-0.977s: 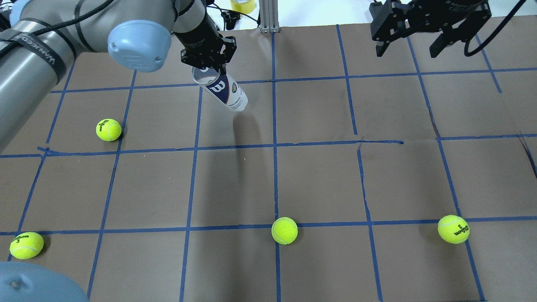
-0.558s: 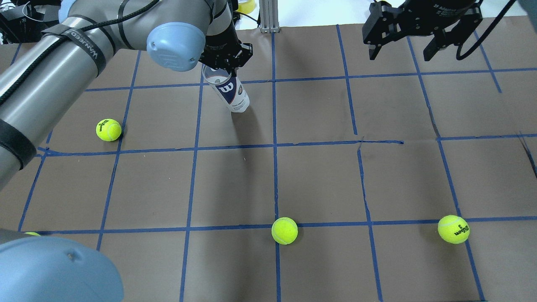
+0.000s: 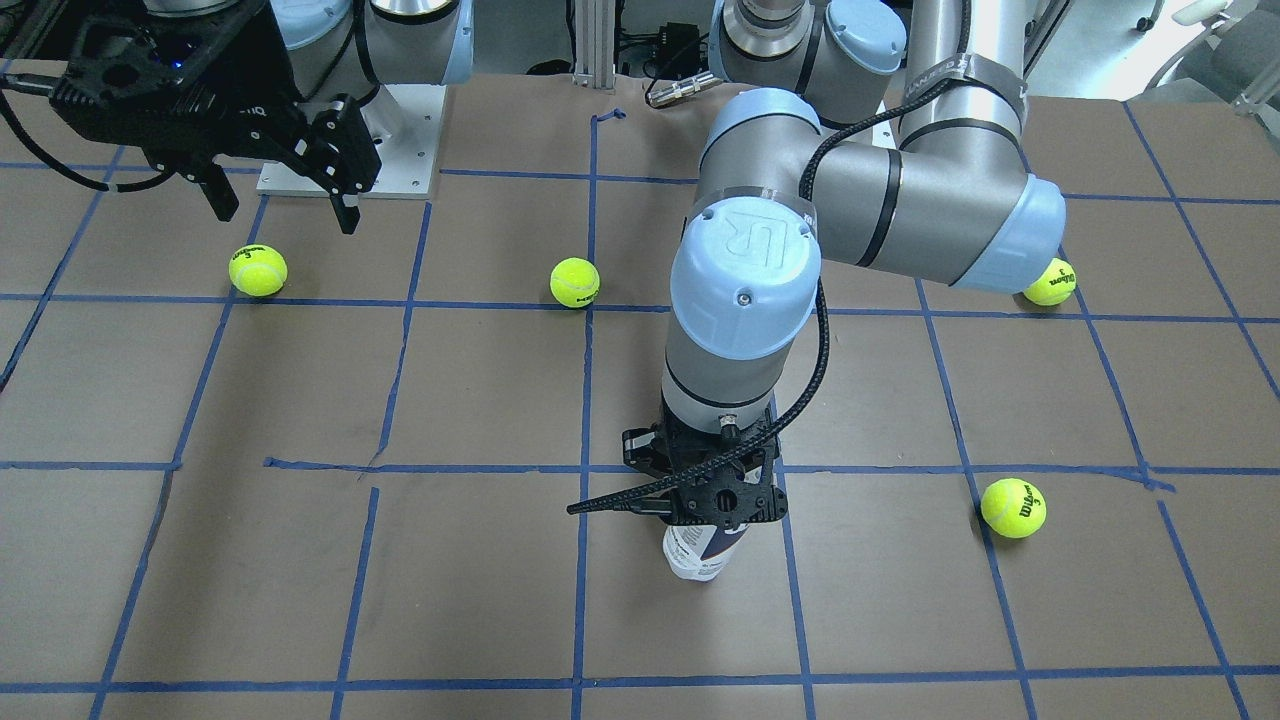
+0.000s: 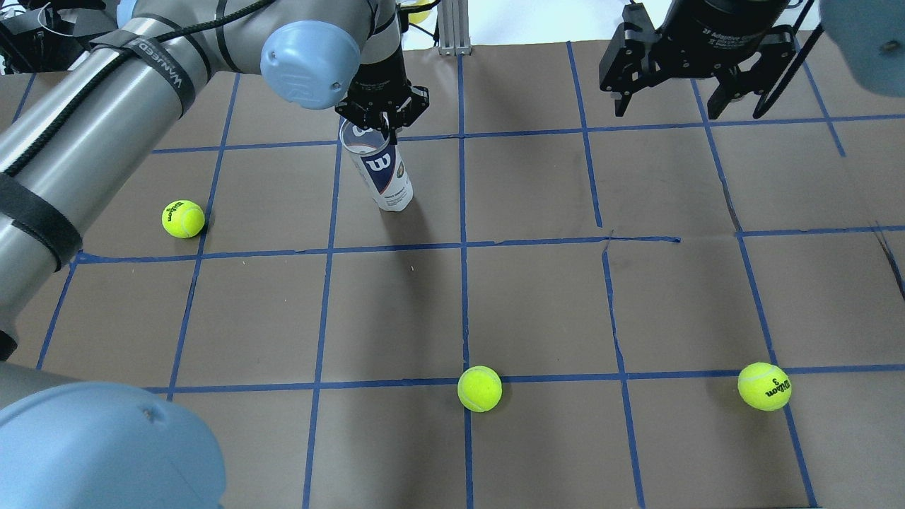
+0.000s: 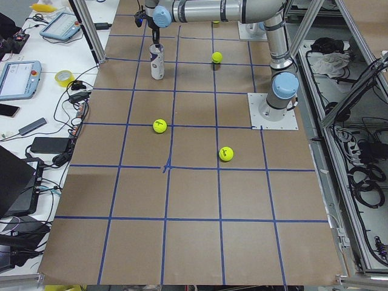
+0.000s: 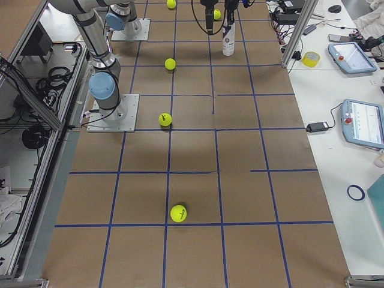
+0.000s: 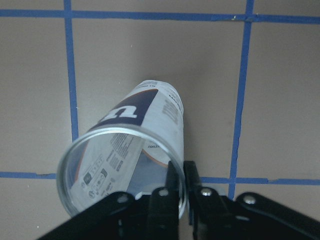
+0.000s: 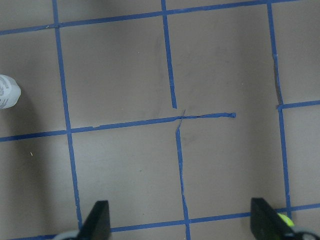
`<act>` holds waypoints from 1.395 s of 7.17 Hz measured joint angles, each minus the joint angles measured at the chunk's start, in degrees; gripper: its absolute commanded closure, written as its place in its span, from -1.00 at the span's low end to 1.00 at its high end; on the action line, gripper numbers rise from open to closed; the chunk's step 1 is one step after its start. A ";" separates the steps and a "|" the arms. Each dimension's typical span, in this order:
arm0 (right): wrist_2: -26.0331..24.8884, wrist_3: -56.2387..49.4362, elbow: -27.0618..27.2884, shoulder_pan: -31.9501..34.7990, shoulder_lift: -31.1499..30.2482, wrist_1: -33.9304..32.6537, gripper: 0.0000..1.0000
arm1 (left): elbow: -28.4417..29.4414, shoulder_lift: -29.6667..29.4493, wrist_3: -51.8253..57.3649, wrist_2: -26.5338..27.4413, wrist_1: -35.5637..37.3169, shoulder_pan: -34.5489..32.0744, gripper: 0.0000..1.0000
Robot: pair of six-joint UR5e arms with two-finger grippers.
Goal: Lift up tennis ball bucket
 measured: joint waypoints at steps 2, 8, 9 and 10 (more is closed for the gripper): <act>-0.19 0.06 1.11 0.03 -0.16 -0.19 -1.00 | 0.44 -0.19 -0.41 0.71 -0.49 -0.10 -0.98; -0.17 -0.34 1.27 0.04 -0.23 -0.13 -1.00 | 1.66 4.06 0.27 0.59 2.42 -0.60 -1.00; -0.18 -0.41 1.30 0.04 -0.22 -0.13 -1.00 | 1.57 6.98 0.37 0.43 2.40 -0.74 -1.00; -0.19 -0.45 1.31 0.04 -0.21 -0.13 -1.00 | 0.68 10.46 0.47 0.30 1.64 -0.77 -1.00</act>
